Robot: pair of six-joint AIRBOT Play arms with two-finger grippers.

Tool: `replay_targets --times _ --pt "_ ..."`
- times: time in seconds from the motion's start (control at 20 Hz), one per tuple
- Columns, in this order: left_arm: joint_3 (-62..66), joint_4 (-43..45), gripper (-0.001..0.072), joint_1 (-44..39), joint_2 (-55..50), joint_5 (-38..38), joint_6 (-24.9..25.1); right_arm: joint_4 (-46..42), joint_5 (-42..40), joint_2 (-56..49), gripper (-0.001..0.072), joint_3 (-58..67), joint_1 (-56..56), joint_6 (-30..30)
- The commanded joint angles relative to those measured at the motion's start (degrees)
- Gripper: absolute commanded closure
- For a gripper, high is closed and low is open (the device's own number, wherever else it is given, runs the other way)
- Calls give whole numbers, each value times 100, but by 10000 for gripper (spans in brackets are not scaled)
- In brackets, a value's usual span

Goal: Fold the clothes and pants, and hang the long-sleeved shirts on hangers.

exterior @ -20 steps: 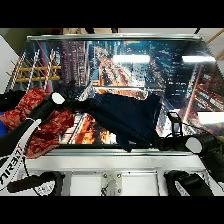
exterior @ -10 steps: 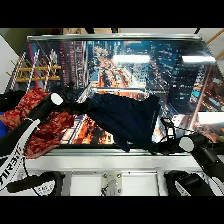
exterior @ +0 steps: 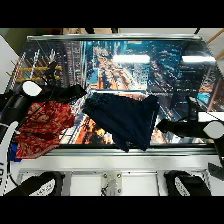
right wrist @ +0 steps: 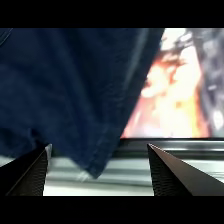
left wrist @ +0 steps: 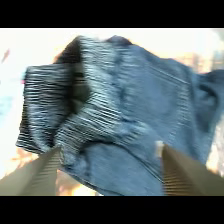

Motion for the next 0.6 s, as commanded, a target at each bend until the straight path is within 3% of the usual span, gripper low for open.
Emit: replay_targets --times 0.0,0.05,0.3,0.55 --pt "96 4 568 -271 420 -122 7 815 15 -754 63 -109 -1427 -1241" --pt "98 2 677 -444 446 -72 11 1187 -96 -1147 63 -232 -1709 -1582" --pt "98 2 677 -1327 262 66 9 2142 -570 -3038 64 -343 -1926 -2448" --pt "98 -22 677 -1694 -63 57 2 2721 -907 -3731 68 -341 -1150 -2684"
